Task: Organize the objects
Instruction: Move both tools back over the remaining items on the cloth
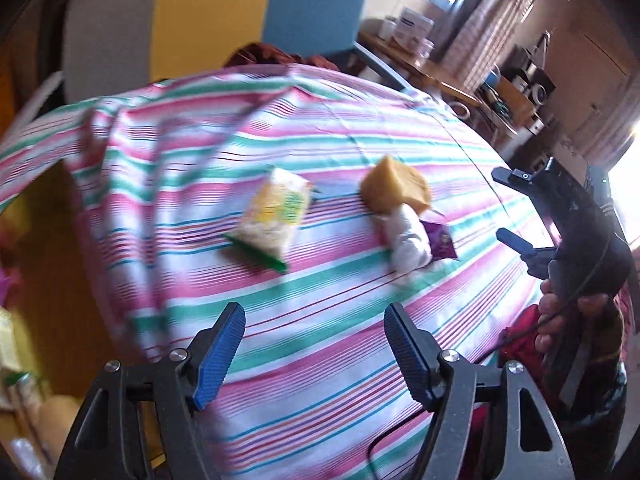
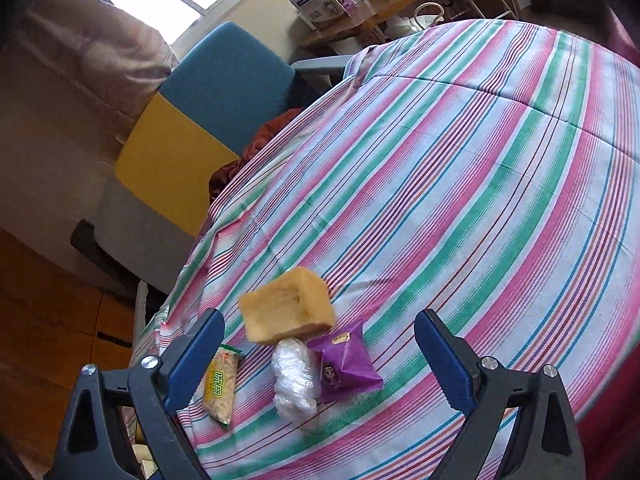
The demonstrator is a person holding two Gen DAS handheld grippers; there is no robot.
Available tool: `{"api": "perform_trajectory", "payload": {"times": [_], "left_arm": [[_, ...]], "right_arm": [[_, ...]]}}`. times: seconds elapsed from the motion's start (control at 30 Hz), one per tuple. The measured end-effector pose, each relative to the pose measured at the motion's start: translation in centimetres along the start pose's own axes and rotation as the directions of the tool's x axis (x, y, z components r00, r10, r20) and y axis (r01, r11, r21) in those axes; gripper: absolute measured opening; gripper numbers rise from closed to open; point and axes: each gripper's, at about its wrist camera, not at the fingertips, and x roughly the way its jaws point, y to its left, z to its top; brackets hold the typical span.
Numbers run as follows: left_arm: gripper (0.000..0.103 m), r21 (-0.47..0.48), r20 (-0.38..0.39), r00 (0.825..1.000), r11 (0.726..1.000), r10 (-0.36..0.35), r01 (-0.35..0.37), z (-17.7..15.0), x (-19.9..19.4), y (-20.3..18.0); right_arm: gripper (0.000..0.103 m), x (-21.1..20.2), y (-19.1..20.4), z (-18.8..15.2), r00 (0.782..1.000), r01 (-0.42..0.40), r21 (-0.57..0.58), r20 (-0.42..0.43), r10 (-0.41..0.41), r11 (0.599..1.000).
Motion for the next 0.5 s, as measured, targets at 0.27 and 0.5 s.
{"api": "perform_trajectory", "payload": {"times": [0.27, 0.5], "left_arm": [[0.072, 0.059, -0.067, 0.996, 0.996, -0.066, 0.07, 3.0, 6.2, -5.3], [0.072, 0.055, -0.08, 0.993, 0.994, -0.091, 0.095, 5.4, 10.4, -7.6]], "right_arm": [[0.097, 0.1, -0.1, -0.1, 0.999, -0.043, 0.02, -0.012, 0.044, 0.999], [0.097, 0.6, -0.3, -0.2, 0.997, -0.062, 0.035, -0.037, 0.064, 0.997]]}}
